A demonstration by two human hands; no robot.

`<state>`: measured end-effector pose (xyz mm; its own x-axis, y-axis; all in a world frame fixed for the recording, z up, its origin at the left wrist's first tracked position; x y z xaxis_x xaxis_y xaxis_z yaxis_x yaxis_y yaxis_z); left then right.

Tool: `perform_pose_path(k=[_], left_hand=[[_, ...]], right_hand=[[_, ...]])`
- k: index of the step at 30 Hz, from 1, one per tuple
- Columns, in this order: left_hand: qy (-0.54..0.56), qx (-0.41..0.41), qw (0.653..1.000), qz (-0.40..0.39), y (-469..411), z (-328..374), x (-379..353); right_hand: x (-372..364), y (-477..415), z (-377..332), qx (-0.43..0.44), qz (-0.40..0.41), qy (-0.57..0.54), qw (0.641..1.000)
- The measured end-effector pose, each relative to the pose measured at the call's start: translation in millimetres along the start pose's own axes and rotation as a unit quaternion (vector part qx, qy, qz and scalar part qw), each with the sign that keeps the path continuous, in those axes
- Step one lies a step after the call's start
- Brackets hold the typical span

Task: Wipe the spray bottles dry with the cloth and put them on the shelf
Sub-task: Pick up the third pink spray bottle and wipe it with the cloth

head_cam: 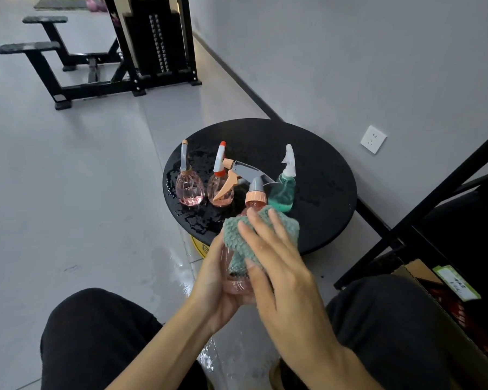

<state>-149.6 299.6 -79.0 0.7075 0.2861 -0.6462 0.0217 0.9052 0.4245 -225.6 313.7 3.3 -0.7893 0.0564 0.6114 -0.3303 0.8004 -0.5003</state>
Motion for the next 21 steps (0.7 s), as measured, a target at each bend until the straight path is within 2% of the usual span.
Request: perform_pose_path(k=[3, 8, 11, 14, 21], left_hand=[[-0.017, 0.025, 1.000, 0.005, 1, -9, 0], [-0.062, 0.054, 0.997, -0.008, 3, -16, -1], [-0.080, 0.053, 0.995, -0.004, 4, -15, -2], [-0.093, 0.047, 0.995, -0.009, 5, -13, -4], [-0.117, 0.039, 0.992, -0.023, 5, -10, -6]], right_hand=[[9, -25, 4, 0.014, 0.016, -0.037, 0.999], [19, -77, 4, 0.040, 0.020, -0.010, 0.999], [5, -93, 10, -0.002, -0.083, 0.046, 0.995], [-10, -88, 22, -0.034, -0.208, 0.189, 0.959], [-14, -68, 19, -0.013, -0.284, 0.221, 0.933]])
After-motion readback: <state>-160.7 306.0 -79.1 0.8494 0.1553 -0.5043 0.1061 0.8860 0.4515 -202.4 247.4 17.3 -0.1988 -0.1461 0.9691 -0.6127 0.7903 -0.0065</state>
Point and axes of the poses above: each hand's wrist, its own y-axis away from the middle knuckle, its own x-axis out of the back of the hand, z = x × y, the point moved 7 cm from there along -y, towards the middle knuckle, and after that the axes turned 3 degrees about z, right-handed, at the moved point
